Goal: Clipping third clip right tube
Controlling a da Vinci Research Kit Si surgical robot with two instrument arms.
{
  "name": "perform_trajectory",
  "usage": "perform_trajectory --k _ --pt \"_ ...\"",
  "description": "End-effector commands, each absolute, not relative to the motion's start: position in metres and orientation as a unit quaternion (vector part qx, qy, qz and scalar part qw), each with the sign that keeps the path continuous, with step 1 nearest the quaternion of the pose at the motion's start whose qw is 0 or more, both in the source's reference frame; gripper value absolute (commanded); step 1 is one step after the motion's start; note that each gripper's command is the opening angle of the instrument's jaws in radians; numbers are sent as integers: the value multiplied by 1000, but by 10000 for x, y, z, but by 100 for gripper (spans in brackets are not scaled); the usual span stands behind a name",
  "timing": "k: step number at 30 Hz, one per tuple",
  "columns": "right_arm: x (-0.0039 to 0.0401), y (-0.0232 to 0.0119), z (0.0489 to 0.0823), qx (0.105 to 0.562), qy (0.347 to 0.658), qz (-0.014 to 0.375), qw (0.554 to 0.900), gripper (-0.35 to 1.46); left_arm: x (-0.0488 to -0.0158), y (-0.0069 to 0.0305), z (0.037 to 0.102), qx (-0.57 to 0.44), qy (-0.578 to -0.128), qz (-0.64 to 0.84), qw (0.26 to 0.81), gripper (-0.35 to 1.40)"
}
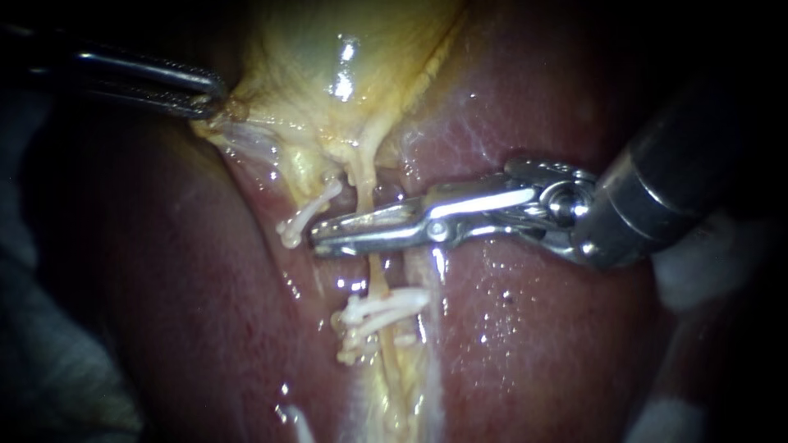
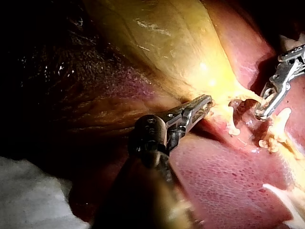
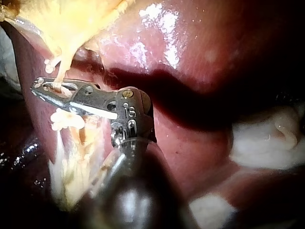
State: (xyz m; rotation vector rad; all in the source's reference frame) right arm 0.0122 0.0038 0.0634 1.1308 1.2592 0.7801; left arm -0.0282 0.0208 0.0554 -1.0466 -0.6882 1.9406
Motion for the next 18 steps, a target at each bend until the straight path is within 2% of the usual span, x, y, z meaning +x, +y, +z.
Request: perform_trajectory --k 1,3,18 --pt "123 36 635 491 539 340 594 -35 -283 208 554 -414 -272 769 404 -35" --pt "123 34 637 500 531 353 586 -35 -283 208 554 -414 -272 769 404 -35" --pt "123 31 639 501 529 354 586 -35 -286 208 555 -414 -273 768 404 -35"
